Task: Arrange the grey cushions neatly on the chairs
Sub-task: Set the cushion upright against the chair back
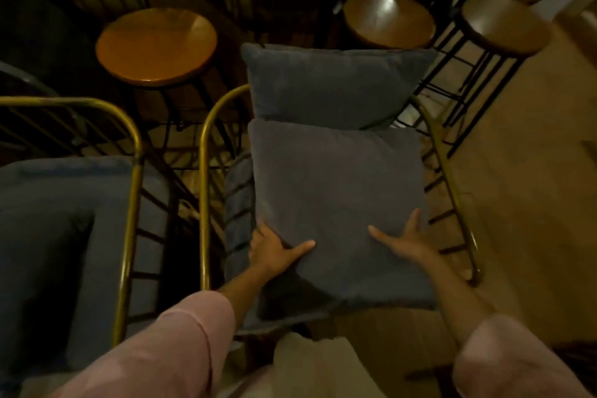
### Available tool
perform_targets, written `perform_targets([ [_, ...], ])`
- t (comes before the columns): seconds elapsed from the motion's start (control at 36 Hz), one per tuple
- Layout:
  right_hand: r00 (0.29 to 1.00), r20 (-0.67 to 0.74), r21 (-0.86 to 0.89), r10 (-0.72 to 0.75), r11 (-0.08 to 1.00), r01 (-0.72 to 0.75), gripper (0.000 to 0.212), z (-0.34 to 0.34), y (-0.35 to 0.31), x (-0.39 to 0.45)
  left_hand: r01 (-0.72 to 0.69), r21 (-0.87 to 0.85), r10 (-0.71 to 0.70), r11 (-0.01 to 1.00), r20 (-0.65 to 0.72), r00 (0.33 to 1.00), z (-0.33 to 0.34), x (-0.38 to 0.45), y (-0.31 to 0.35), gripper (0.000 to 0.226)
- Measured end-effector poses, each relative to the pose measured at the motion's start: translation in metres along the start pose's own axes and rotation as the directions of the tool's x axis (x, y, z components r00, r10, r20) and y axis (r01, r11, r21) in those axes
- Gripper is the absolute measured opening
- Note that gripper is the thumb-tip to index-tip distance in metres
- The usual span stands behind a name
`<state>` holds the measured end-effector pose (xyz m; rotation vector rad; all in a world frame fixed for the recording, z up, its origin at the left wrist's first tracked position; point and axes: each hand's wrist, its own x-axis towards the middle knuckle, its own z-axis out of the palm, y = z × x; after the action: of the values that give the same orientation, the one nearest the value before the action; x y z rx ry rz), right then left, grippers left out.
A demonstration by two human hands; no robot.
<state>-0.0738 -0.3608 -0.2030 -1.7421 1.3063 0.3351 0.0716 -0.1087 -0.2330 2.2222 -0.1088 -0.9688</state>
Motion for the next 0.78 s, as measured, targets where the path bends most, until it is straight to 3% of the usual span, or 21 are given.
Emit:
perform_targets([
  [0.06,0.993,-0.057,-0.157,0.108,0.981,-0.115,0.143,0.017,0.018,0.009,0.011,0.051,-0.008,0.999,-0.067,0.998,0.012,0.0,-0.006,0.153],
  [0.14,0.991,-0.12,-0.125,0.058,0.989,-0.073,0.137,0.025,0.012,0.0,-0.007,0.004,0.007,1.0,-0.068,0.998,0.009,0.005,-0.018,0.151],
  [0.28,0.961,-0.271,-0.105,-0.054,0.994,0.027,0.12,0.036,0.005,-0.004,-0.046,-0.217,0.036,0.975,-0.048,0.998,-0.014,0.005,-0.047,0.136],
  [0.39,0.825,-0.47,-0.157,-0.313,0.95,0.271,0.061,0.062,-0.012,-0.016,-0.085,-0.234,0.044,0.969,-0.174,0.984,-0.045,-0.015,-0.061,0.097],
  [0.44,0.747,-0.5,-0.126,-0.438,0.89,0.438,0.041,0.075,-0.028,-0.023,-0.037,-0.233,-0.02,0.972,-0.241,0.97,-0.066,-0.019,-0.077,0.091],
  [0.61,0.71,-0.395,0.056,-0.583,0.756,0.652,0.027,0.125,-0.105,-0.054,-0.012,-0.307,-0.128,0.952,-0.432,0.893,-0.141,-0.034,-0.142,0.085],
  [0.78,0.739,0.02,0.183,-0.674,0.729,0.66,0.025,0.219,-0.178,-0.086,-0.002,-0.341,-0.197,0.94,-0.55,0.812,-0.229,-0.048,-0.215,0.086],
])
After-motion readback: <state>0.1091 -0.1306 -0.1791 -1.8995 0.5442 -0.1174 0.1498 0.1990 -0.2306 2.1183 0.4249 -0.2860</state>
